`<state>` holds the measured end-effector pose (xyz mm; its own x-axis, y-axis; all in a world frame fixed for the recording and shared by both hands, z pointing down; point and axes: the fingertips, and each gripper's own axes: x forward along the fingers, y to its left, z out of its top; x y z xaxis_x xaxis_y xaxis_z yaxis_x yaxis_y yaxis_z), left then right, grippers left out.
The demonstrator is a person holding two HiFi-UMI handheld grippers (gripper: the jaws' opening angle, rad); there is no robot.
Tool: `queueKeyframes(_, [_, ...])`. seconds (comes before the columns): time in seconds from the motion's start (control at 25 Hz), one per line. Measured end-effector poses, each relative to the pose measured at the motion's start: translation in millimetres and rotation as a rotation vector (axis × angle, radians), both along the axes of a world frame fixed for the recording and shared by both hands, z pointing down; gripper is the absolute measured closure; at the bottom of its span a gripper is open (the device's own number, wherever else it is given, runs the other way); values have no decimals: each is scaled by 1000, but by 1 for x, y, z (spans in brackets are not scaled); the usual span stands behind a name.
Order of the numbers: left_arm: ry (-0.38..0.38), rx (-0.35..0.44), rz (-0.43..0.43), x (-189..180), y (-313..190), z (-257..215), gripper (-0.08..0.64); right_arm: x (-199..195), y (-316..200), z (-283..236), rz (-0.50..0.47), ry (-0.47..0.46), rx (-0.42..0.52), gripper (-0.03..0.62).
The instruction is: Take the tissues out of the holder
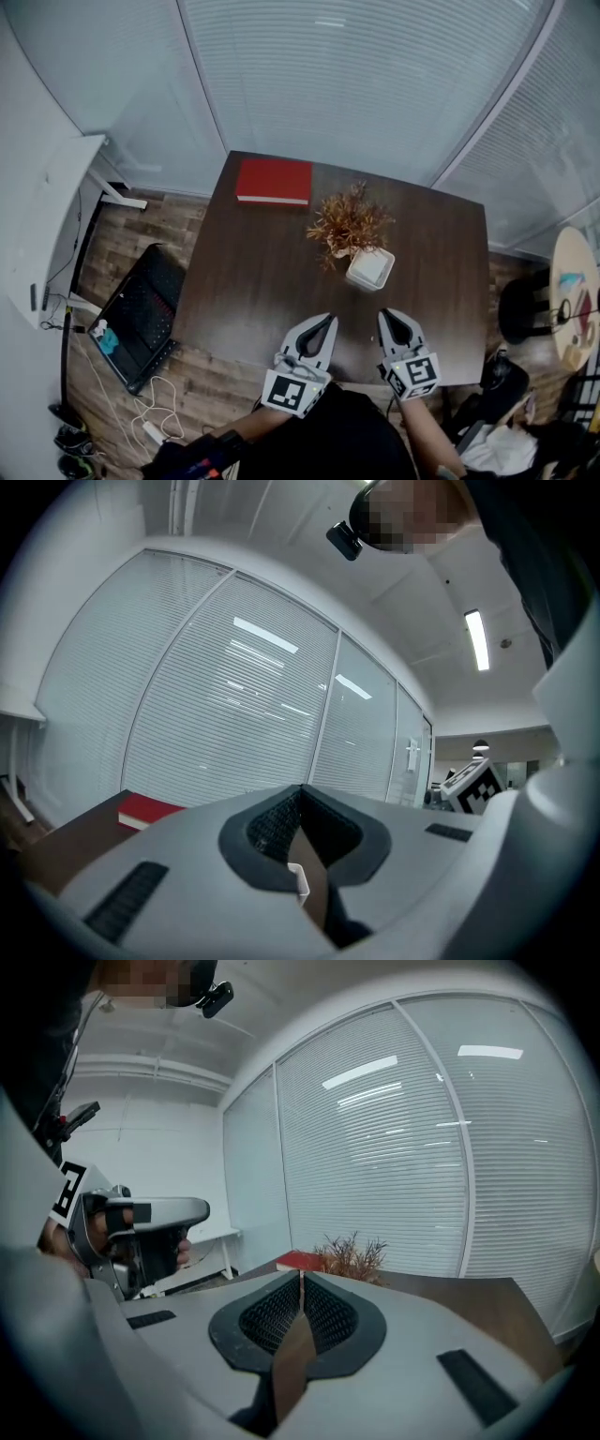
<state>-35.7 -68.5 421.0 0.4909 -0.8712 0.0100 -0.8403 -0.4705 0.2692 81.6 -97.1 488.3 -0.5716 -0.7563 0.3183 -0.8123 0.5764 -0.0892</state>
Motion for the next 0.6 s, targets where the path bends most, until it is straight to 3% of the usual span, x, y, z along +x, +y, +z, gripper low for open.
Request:
queueKeyframes(0.2, [33, -33, -57, -38, -23, 11, 561, -1, -34, 42, -58, 103, -72, 580])
queueKeyframes(0.44, [13, -43, -36, -44, -31, 22, 561, 5, -75, 95, -74, 182, -155, 574])
queueKeyframes(0.6, [25, -40, -37, -52, -39, 18, 561, 18, -97, 126, -74, 251, -211, 495])
